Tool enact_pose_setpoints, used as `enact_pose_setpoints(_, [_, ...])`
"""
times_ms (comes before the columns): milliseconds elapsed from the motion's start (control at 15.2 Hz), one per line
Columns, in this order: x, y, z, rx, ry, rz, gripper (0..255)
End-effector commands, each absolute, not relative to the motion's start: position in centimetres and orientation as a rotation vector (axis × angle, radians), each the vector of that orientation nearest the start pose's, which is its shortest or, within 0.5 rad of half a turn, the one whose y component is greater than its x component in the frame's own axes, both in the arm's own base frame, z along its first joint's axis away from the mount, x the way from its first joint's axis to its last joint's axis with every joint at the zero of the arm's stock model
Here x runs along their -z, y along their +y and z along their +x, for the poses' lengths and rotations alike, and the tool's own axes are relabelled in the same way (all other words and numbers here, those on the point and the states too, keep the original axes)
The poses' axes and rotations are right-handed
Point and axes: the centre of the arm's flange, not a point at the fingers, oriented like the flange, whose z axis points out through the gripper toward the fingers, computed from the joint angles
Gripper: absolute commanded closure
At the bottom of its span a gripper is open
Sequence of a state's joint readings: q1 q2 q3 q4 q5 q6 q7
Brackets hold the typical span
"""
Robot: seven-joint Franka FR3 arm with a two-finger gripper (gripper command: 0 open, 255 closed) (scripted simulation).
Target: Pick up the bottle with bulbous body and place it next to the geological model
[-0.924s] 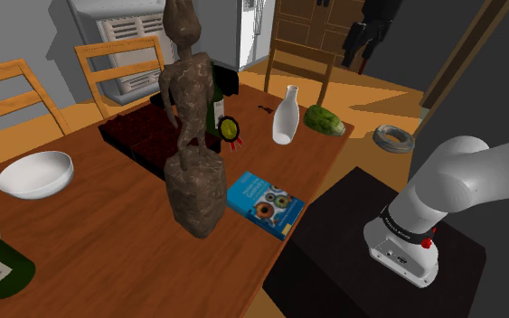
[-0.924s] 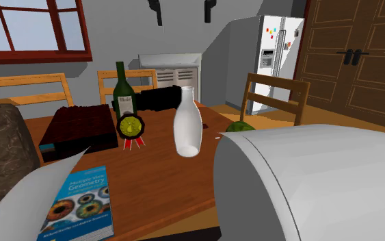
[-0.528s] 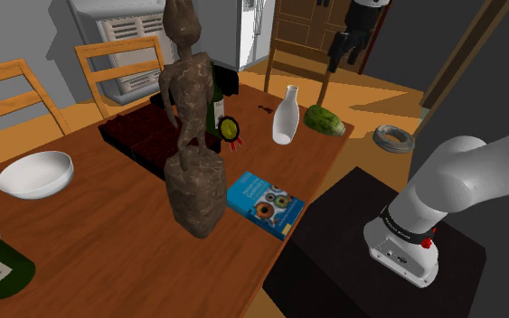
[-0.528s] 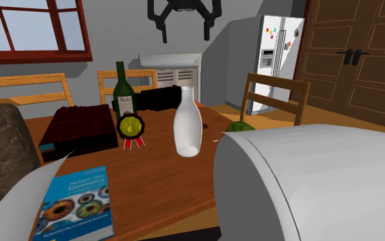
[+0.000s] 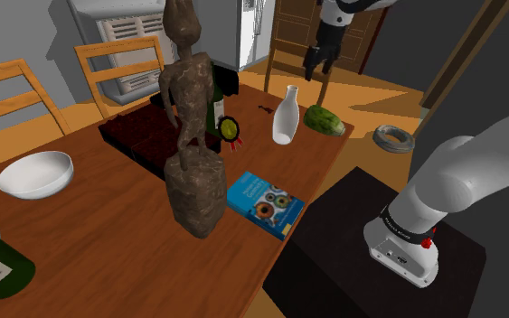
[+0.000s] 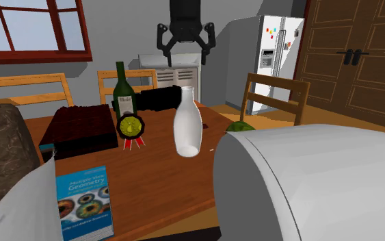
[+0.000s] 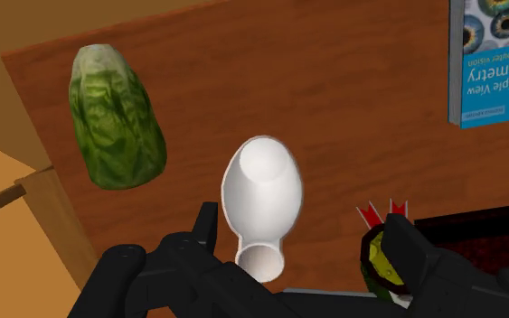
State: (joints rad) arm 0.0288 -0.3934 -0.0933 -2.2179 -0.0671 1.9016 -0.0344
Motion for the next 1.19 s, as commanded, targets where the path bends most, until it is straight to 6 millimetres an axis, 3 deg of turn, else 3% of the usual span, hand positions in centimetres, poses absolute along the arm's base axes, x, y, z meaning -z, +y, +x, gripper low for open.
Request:
enact_pose_setpoints(0, [-52.0,-4.4,46.5,0.111,0.001,-3.166,0])
enact_pose_setpoints(462, [-46.3,-5.9,53.8,0.082,-0.024,-3.145,0])
enact_pose_setpoints(924, [-42.6,-5.9,54.0,0.082,-0.024,-3.145,0])
enact_pose_setpoints(1122, [-42.3,-5.9,54.0,0.082,-0.024,-3.145,0])
